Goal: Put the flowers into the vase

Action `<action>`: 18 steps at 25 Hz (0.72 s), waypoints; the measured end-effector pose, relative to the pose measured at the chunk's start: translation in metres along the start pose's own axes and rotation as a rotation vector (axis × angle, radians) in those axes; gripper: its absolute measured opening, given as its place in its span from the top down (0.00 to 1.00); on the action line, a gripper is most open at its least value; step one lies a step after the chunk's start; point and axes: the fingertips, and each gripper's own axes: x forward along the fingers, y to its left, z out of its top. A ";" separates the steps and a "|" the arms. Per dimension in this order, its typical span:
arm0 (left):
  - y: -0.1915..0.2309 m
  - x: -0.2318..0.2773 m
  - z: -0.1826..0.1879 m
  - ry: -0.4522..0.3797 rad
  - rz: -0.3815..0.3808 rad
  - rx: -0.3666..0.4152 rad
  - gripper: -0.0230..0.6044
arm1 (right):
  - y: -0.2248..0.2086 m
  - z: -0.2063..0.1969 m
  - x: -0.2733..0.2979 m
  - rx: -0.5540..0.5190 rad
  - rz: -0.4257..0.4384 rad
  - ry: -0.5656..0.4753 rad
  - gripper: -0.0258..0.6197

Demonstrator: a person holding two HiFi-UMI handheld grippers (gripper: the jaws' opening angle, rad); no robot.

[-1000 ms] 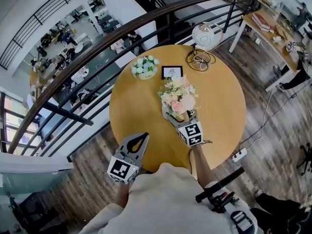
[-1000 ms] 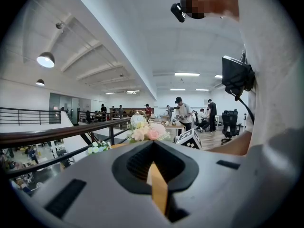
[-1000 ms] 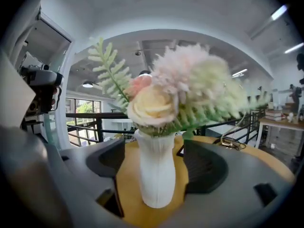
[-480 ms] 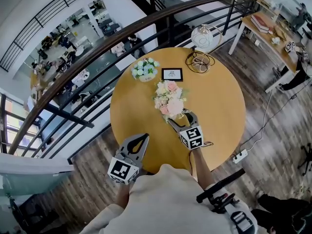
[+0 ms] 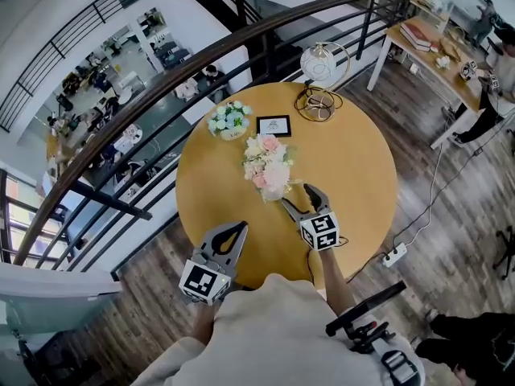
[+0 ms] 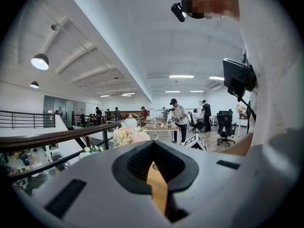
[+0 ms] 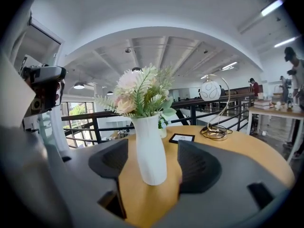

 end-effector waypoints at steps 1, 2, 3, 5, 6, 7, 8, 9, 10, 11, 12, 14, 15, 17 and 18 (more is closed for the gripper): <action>-0.002 0.002 0.000 -0.003 -0.005 0.003 0.95 | -0.003 0.001 -0.003 0.001 -0.009 -0.006 0.45; -0.005 0.003 0.000 -0.006 -0.010 0.006 0.95 | -0.006 0.003 -0.007 -0.001 -0.021 -0.015 0.50; -0.007 0.004 0.001 -0.008 -0.014 0.008 0.95 | -0.009 0.005 -0.011 -0.005 -0.038 -0.025 0.61; -0.010 0.005 0.001 -0.009 -0.017 0.008 0.95 | -0.011 0.010 -0.017 -0.021 -0.059 -0.041 0.95; -0.010 0.005 0.001 -0.009 -0.016 0.007 0.95 | -0.010 0.011 -0.019 -0.028 -0.054 -0.046 0.95; -0.011 0.005 0.001 -0.009 -0.015 0.005 0.95 | -0.008 0.013 -0.020 -0.033 -0.045 -0.051 0.95; -0.013 0.005 0.000 -0.007 -0.014 0.003 0.95 | -0.007 0.014 -0.022 -0.037 -0.038 -0.056 0.95; -0.015 0.006 0.001 -0.005 -0.015 0.003 0.95 | -0.006 0.016 -0.025 -0.039 -0.032 -0.061 0.95; -0.018 0.007 0.001 -0.001 -0.016 0.003 0.95 | -0.006 0.018 -0.028 -0.040 -0.027 -0.066 0.95; -0.021 0.008 0.000 0.004 -0.019 0.000 0.95 | -0.006 0.020 -0.031 -0.038 -0.022 -0.072 0.95; -0.026 0.009 0.000 0.007 -0.022 -0.005 0.95 | -0.006 0.021 -0.036 -0.035 -0.019 -0.078 0.95; -0.035 0.012 -0.002 0.015 -0.032 -0.012 0.95 | -0.008 0.025 -0.045 -0.027 -0.018 -0.093 0.95; -0.040 0.013 -0.003 0.018 -0.039 -0.014 0.95 | -0.010 0.026 -0.051 -0.024 -0.019 -0.101 0.95; -0.048 0.017 -0.003 0.024 -0.058 -0.014 0.95 | -0.012 0.029 -0.061 -0.020 -0.030 -0.112 0.95; -0.052 0.019 -0.004 0.028 -0.070 -0.012 0.95 | -0.013 0.028 -0.065 -0.016 -0.038 -0.115 0.95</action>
